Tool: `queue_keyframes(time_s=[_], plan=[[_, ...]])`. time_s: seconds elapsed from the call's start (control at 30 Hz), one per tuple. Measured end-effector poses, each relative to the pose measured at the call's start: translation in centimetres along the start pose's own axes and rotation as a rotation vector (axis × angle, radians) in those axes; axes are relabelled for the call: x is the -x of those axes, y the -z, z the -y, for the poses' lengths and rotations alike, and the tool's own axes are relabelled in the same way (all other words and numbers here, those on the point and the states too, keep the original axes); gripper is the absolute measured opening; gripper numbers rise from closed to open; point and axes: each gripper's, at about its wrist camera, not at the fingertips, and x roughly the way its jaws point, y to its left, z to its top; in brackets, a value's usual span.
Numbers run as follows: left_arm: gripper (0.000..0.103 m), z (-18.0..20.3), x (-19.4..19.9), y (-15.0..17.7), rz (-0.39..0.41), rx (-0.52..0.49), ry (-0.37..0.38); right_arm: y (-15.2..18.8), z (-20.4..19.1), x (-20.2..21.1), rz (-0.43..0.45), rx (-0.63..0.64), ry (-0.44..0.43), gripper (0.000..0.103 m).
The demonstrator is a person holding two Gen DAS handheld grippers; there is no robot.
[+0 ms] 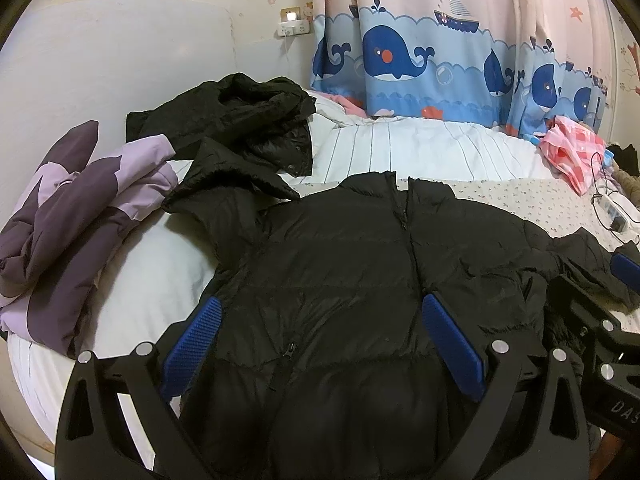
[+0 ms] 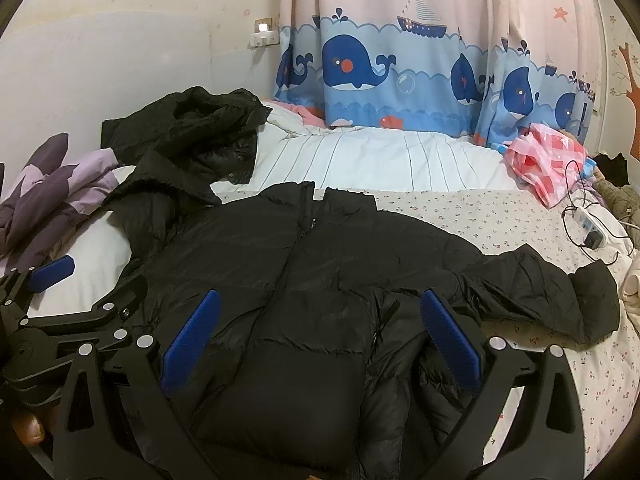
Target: Fold large clothes
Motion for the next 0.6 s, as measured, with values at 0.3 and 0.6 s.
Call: queue_keyframes(time_s=[0.3, 0.6], plan=[[0.097, 0.19, -0.13, 0.18, -0.006, -0.005, 0.005, 0.24, 0.43, -0.03, -0.009, -0.001, -0.002, 0.096], [0.097, 0.49, -0.24, 0.24, -0.014, -0.013, 0.010, 0.95, 0.77, -0.12, -0.012, 0.010, -0.006, 0.096]])
